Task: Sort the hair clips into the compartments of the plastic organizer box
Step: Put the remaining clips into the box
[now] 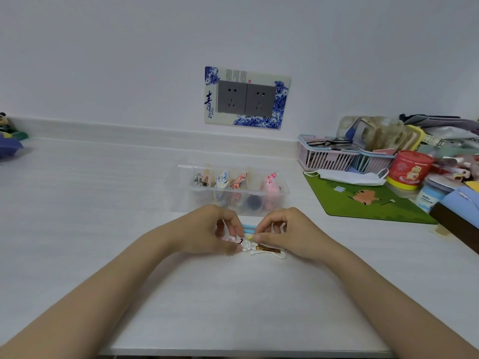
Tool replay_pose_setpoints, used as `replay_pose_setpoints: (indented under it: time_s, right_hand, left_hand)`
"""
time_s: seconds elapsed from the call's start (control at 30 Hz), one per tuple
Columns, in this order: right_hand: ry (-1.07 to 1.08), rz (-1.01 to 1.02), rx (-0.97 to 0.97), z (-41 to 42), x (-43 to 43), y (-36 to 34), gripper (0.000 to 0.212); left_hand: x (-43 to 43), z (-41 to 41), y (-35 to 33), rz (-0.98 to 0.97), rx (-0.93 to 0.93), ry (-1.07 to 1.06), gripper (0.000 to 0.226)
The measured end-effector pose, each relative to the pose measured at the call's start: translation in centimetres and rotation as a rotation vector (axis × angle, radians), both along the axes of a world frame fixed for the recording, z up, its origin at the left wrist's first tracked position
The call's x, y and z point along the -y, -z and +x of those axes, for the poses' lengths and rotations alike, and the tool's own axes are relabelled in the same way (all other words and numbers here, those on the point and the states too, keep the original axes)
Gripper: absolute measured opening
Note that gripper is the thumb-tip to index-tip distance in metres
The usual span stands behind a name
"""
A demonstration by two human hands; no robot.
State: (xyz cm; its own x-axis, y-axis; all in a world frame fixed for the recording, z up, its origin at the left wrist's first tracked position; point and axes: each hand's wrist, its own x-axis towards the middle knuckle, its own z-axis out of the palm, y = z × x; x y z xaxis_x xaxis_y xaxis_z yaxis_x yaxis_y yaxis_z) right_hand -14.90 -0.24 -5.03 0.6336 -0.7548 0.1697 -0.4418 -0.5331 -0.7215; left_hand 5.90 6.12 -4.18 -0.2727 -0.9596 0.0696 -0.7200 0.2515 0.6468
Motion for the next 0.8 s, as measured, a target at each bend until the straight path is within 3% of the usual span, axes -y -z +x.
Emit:
replay_pose_setpoints:
  time_s: [0.1, 0.3, 0.43, 0.63, 0.8]
  right_hand:
    - [0.012, 0.046, 0.075, 0.0, -0.1, -0.5, 0.007]
    - [0.064, 0.114, 0.406, 0.6, 1.3, -4.0, 0.006]
    - [0.161, -0.107, 0.337, 2.0, 4.0, -5.4, 0.009]
    - [0.222, -0.187, 0.239, 3.0, 5.7, -4.0, 0.006]
    - [0.144, -0.146, 0.339, 2.0, 3.3, -3.9, 0.010]
  left_hand:
    - [0.1, 0.5, 0.0, 0.004, -0.004, -0.007, 0.014]
    - [0.3, 0.6, 0.0, 0.000, -0.034, -0.031, 0.008]
    - [0.4, 0.7, 0.0, -0.019, -0.018, -0.051, 0.009]
    - [0.1, 0.1, 0.3, -0.027, -0.027, -0.076, 0.030]
    - [0.0, -0.3, 0.4, -0.056, 0.012, -0.025, 0.020]
